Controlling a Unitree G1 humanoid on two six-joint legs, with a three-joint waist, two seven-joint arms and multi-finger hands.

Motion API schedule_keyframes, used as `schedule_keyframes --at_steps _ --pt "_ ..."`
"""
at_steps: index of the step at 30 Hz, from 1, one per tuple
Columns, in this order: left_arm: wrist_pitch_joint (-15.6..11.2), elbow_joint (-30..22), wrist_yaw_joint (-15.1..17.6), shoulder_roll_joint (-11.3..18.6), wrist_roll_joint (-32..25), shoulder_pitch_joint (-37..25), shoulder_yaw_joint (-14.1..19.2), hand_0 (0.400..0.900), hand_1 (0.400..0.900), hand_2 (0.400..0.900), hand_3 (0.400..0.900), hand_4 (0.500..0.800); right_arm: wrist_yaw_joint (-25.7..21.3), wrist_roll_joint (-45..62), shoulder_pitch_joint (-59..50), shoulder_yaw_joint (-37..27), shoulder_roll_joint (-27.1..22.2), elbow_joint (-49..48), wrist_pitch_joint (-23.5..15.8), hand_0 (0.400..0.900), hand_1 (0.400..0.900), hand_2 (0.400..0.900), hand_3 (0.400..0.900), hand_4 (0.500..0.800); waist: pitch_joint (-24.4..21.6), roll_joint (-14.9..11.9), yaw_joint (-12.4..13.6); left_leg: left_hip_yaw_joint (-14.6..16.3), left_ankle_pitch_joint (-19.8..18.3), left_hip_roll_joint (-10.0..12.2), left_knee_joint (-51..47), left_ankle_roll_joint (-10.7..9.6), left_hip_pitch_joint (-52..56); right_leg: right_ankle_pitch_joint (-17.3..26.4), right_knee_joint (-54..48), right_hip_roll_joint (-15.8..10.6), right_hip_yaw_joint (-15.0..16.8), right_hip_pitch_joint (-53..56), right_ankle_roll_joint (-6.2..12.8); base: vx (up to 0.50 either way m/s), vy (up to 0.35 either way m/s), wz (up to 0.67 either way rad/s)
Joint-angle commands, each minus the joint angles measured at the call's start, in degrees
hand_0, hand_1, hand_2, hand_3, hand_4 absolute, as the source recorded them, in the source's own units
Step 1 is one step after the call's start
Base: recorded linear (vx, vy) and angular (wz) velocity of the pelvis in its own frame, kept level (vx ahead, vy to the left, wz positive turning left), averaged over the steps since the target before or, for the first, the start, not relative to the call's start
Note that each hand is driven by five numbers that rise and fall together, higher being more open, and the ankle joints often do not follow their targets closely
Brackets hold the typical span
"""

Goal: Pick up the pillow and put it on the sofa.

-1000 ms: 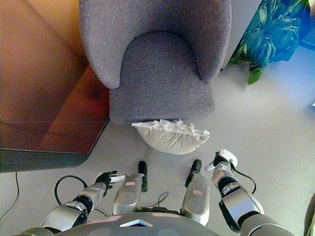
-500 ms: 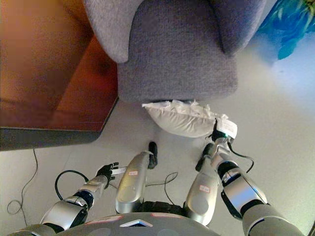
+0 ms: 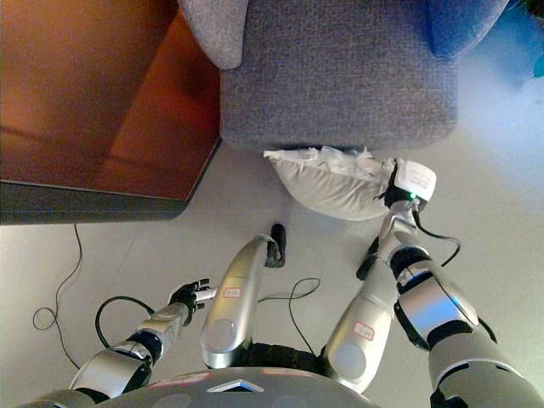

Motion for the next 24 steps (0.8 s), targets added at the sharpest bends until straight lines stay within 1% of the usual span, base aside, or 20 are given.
schedule_keyframes --at_steps 1,3,5,8,12,16,20,24 --pt "0.8 -1.3 0.0 2.8 -2.2 6.1 -1.9 0.9 0.9 0.9 0.9 0.8 -4.5 -0.1 -5.1 -0.1 -5.3 -2.7 1.2 0.9 0.9 0.9 0.9 0.8 0.2 1.1 1.5 -1.6 -0.1 0.0 0.3 -0.1 0.0 -5.3 7.9 0.1 4.0 1.1 -2.0 -0.03 0.028 0.08" --pt "1.0 -1.6 -0.3 2.6 -2.5 6.6 -2.0 0.9 0.9 0.9 0.9 0.8 -5.1 0.0 -6.2 -0.3 -6.0 -2.3 1.2 0.9 0.9 0.9 0.9 0.8 0.4 1.6 1.5 -1.7 -0.1 -0.2 0.9 -0.1 -0.9 -5.6 8.9 0.3 4.3 0.0 -2.08 -0.03 0.026 0.06" --pt "1.0 -2.0 -0.6 2.5 -3.0 7.0 -2.0 0.9 0.9 0.9 0.9 0.8 -4.6 -0.5 -8.0 -0.1 -6.9 -2.0 1.2 0.9 0.9 0.9 0.9 0.8 0.5 2.2 1.7 -1.7 0.1 -0.4 1.3 -0.1 -1.8 -5.8 9.7 0.4 4.7 -1.3 -2.13 -0.04 0.039 0.04" --pt "1.1 -2.8 -0.8 2.5 -4.7 7.3 -1.7 0.9 0.9 0.9 0.9 0.8 -2.1 -1.0 -10.7 0.9 -8.2 -2.0 1.8 0.9 0.9 0.9 0.9 0.8 0.7 2.9 1.9 -1.6 0.4 -0.5 2.0 -0.1 -3.5 -6.0 10.9 0.4 5.0 -3.4 -2.19 -0.06 0.038 0.03" --pt "1.0 -3.8 -0.9 2.9 -6.1 7.7 -1.2 0.9 0.9 0.9 0.9 0.8 3.9 -0.5 -15.0 2.7 -9.5 -1.2 2.8 0.9 0.9 0.9 0.9 0.8 1.4 3.8 2.7 -1.7 0.2 -0.8 4.2 0.0 -6.2 -6.5 13.4 0.1 5.6 -6.6 -2.32 -0.07 0.01 0.06" --pt "-0.2 -4.3 -1.3 3.4 -6.5 8.0 -0.7 0.9 0.9 0.9 0.9 0.8 8.5 0.9 -17.9 4.1 -10.7 -0.7 1.4 0.9 0.9 0.9 0.9 0.8 1.9 4.2 3.1 -2.1 -0.3 -0.7 7.0 0.3 -9.1 -7.4 16.4 0.0 6.5 -9.8 -2.68 -0.07 -0.001 0.06" --pt "-1.3 -4.7 -1.8 3.5 -6.6 8.0 -0.4 0.9 0.9 0.9 0.9 0.8 11.1 3.3 -18.8 4.5 -11.1 -0.6 -0.7 0.9 0.9 0.9 0.9 0.8 2.3 4.1 3.3 -2.6 -1.4 -0.6 10.3 0.6 -11.5 -8.7 19.6 0.0 7.2 -12.2 -2.99 -0.06 -0.009 0.05" --pt "-2.4 -5.2 -2.1 3.4 -7.5 8.4 -0.6 0.9 0.9 0.9 0.9 0.8 16.8 7.2 -19.7 4.4 -11.3 -1.0 -3.4 0.9 0.9 0.9 0.9 0.8 2.7 4.2 3.4 -3.0 -2.3 -0.6 13.4 0.8 -13.6 -10.0 22.5 0.3 7.6 -14.4 -3.39 -0.03 0.003 0.02"
